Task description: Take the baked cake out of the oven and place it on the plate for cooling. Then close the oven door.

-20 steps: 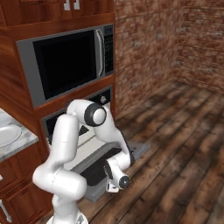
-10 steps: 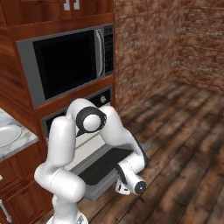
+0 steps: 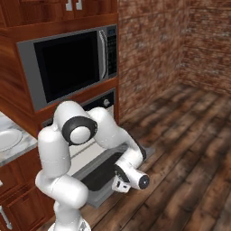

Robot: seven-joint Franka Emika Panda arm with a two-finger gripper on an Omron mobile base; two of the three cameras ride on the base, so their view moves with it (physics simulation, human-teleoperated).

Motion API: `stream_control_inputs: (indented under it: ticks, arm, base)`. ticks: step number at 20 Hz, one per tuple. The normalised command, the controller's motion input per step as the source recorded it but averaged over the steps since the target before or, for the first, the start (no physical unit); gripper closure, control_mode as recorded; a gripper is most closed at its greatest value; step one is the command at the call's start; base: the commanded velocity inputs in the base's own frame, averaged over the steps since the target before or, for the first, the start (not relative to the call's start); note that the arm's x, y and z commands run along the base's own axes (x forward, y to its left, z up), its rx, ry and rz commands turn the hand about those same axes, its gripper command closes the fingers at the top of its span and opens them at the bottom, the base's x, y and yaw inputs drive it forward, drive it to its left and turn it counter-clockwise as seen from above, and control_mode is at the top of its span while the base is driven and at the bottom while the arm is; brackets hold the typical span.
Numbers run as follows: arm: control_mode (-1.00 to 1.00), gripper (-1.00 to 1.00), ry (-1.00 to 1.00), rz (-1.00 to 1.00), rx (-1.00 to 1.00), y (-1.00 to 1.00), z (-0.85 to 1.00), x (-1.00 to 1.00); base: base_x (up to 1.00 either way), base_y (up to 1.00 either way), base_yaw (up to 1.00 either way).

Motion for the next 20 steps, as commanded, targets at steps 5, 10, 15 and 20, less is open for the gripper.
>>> stream_control_inputs:
  ticks: [5,10,15,20]
  arm:
    - [-1.0,-1.0,0.04,0.14,0.0,0.83,0.15,0.04]
    - [-1.0,-1.0,-0.01,0.1,0.0,0.84,0.01,0.18]
    - [-1.0,-1.0,-0.1,0.05,0.0,0.68,0.0,0.48]
    - [-1.0,-1.0,-0.2,0.02,0.0,0.49,0.0,0.51]
  base:
    - [0.0,0.0,0.0]
    - [0.0,0.0,0.0]
    - [0.0,0.0,0.0]
    - [0.0,0.0,0.0]
